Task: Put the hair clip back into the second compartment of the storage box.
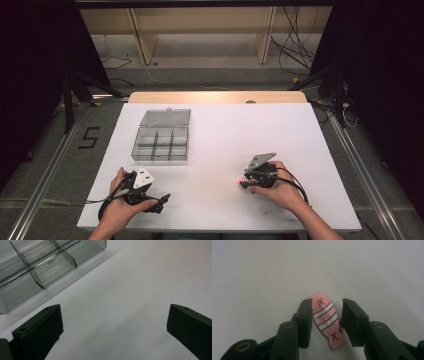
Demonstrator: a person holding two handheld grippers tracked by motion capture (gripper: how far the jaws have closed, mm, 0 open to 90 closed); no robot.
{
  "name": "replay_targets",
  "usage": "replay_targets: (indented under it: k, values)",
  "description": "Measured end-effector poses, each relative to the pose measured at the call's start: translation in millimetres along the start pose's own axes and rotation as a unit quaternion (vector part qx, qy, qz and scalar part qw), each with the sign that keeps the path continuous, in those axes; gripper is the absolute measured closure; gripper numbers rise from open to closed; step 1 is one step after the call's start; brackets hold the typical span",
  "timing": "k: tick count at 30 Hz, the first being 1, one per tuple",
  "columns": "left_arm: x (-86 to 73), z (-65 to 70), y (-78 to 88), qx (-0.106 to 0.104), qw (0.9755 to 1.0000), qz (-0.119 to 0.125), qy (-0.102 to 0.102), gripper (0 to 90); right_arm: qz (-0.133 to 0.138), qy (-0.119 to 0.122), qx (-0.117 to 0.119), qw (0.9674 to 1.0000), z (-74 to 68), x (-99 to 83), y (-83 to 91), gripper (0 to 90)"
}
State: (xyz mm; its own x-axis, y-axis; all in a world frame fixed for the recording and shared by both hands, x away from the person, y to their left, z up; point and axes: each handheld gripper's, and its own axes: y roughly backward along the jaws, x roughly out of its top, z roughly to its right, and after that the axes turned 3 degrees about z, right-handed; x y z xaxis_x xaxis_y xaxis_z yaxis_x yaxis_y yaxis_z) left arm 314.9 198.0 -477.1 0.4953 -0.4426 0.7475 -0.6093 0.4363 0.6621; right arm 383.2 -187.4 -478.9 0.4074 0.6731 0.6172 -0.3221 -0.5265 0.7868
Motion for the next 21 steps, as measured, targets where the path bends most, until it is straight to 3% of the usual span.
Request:
replay_targets:
  k: [6, 11, 13, 19, 21]
  values:
    - [0.0, 0.0, 0.5, 0.001, 1.0000, 0.001, -0.001, 0.0, -0.010, 0.011, -0.003, 0.9999, -4.3, 2.3, -0.1, 70.2]
    - [0.2, 0.7, 0.5, 0.001, 1.0000, 0.001, -0.004, 0.0, -0.013, 0.020, -0.003, 0.9997, -5.4, 2.6, 1.0, 71.9]
    - [0.3, 0.4, 0.7, 0.002, 1.0000, 0.002, -0.004, 0.0, -0.004, 0.023, -0.006, 0.9997, -6.9, 4.1, 5.3, 80.8]
    - [0.4, 0.7, 0.9, 0.002, 1.0000, 0.001, -0.005, 0.1, -0.012, 0.025, 0.014, 0.9995, -8.5, 3.6, 6.5, 85.1]
    - [0.6, 0.8, 1.1, 0.001, 1.0000, 0.001, -0.004, 0.1, -0.015, 0.040, 0.010, 0.9991, -9.6, 3.6, 4.8, 85.8]
